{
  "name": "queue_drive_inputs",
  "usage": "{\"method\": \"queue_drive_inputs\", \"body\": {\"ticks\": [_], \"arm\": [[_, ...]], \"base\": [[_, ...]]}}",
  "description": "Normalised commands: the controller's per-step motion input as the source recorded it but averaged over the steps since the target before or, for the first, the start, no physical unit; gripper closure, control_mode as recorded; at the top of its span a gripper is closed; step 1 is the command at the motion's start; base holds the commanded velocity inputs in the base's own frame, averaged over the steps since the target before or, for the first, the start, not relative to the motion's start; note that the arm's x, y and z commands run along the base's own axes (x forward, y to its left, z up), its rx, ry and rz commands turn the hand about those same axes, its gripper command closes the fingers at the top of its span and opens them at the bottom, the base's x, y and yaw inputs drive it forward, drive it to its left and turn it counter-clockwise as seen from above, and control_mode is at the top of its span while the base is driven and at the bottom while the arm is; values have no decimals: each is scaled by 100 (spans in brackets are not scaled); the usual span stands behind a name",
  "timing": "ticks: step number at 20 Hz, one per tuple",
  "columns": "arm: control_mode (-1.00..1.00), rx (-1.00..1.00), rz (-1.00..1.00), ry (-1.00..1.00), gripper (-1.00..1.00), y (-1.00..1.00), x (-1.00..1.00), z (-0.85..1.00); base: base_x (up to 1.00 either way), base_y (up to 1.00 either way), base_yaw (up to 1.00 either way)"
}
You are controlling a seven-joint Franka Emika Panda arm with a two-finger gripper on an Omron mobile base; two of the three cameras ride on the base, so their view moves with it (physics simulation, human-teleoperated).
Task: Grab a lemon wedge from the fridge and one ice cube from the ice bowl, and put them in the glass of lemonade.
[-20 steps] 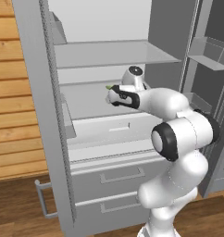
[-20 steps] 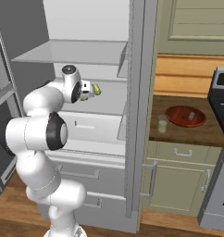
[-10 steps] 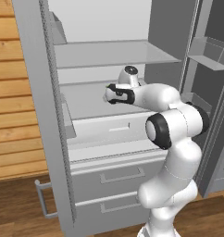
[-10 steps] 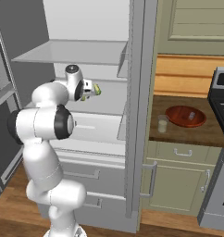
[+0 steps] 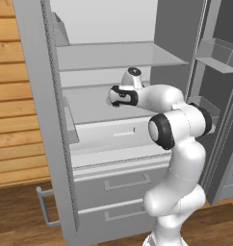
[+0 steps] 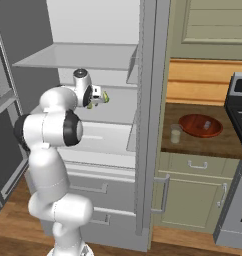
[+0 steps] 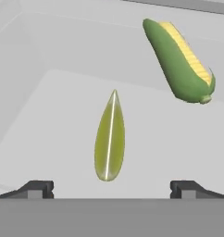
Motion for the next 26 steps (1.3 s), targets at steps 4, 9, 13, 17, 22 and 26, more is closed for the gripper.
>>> {"method": "queue_drive_inputs", "body": {"ticks": [4,9,13,17,22,26], "arm": [[-100,0,0,0,-100,2,31,-16],[-100,0,0,1,-100,5,23,-10],[-100,0,0,9,-100,9,20,0],[-100,0,0,5,-100,9,8,0],[-100,0,0,0,-100,0,15,-1],[-100,0,0,0,-100,2,3,-14]], "base": [[0,0,0],[0,0,0],[0,0,0],[0,0,0],[0,0,0],[0,0,0]]}}
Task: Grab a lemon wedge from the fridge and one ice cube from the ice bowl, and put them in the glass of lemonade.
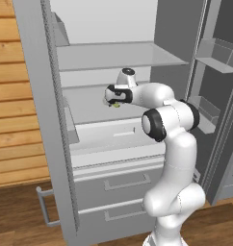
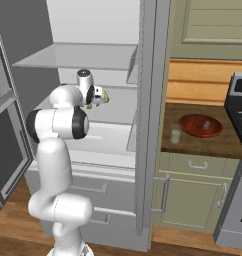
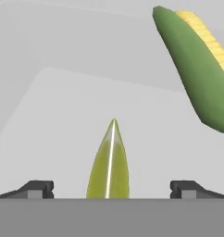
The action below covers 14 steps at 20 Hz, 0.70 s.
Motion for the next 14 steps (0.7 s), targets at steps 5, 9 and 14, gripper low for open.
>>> {"method": "queue_drive_inputs", "body": {"ticks": [5,9,14], "arm": [[-100,0,0,0,-100,2,0,-24],[-100,0,0,0,-100,0,0,-24],[-100,0,0,0,-100,0,0,-8]], "base": [[0,0,0],[0,0,0],[0,0,0]]}}
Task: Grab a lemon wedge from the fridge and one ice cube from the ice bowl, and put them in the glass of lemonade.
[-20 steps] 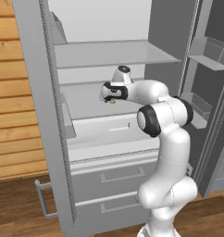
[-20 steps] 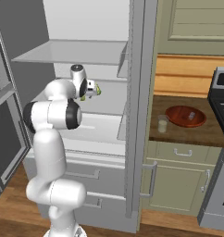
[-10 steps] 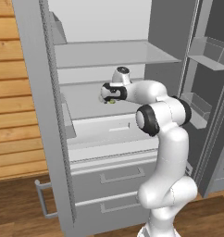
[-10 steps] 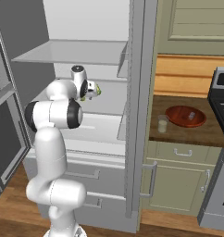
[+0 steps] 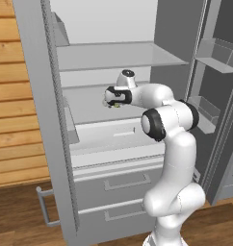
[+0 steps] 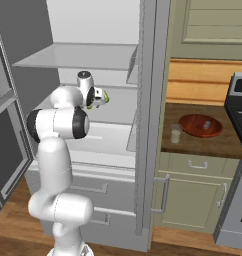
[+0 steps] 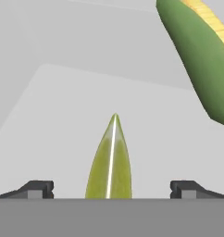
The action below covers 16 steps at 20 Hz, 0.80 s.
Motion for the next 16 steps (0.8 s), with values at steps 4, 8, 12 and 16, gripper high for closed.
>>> {"method": "queue_drive_inputs", "body": {"ticks": [4,8,12,16], "arm": [[-100,0,0,0,100,0,0,-1],[-100,0,0,0,100,0,0,0],[-100,0,0,0,100,0,0,0],[-100,0,0,0,100,-2,-14,0]], "base": [[0,0,0],[0,0,0],[0,0,0],[0,0,0]]}}
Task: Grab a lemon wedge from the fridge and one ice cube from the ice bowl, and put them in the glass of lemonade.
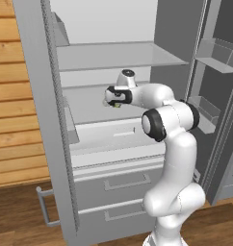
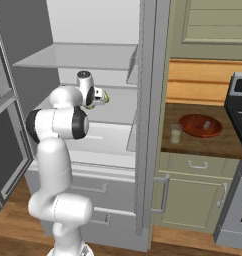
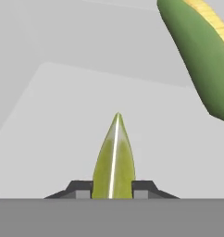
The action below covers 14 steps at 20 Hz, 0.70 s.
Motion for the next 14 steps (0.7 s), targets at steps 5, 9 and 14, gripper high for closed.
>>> {"method": "queue_drive_inputs", "body": {"ticks": [5,9,14], "arm": [[-100,0,0,-3,100,-32,-66,1],[-100,0,-2,-3,100,-24,-82,15],[-100,0,-11,0,100,-17,-94,30]], "base": [[0,0,0],[0,0,0],[0,0,0]]}}
